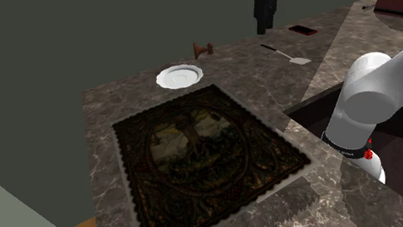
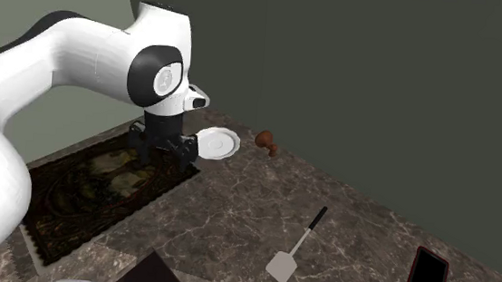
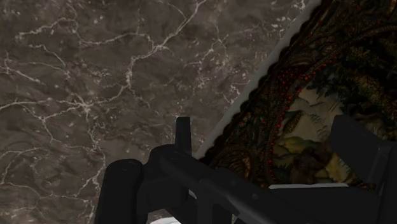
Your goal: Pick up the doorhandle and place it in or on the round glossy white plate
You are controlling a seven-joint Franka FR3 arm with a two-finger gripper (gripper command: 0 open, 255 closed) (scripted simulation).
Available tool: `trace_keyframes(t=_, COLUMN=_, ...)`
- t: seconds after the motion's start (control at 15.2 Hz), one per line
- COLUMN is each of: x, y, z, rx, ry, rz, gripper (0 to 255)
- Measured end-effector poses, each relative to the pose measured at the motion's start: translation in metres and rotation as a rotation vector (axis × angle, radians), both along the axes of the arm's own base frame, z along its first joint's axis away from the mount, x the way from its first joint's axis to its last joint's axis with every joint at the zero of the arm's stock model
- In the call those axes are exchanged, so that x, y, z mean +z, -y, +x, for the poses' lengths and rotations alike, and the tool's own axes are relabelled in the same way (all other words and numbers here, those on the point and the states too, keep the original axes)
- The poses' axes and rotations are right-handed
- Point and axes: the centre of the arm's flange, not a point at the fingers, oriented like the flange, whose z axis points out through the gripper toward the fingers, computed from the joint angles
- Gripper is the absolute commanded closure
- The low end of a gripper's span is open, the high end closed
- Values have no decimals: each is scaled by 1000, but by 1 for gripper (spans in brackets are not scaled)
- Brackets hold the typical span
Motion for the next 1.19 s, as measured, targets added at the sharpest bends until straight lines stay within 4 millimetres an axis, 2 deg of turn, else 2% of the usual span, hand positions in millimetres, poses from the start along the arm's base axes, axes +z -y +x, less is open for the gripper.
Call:
trace_keyframes(t=0.13, x=-3, y=4, z=4, rx=1, ry=2, rz=-2, gripper=0)
trace_keyframes(t=0.4, x=-23, y=25, z=34, rx=11, ry=16, rz=-14, gripper=0)
trace_keyframes(t=0.73, x=-49, y=59, z=83, rx=24, ry=38, rz=-32, gripper=0)
trace_keyframes(t=1.19, x=-82, y=97, z=148, rx=43, ry=69, rz=-57, gripper=0)
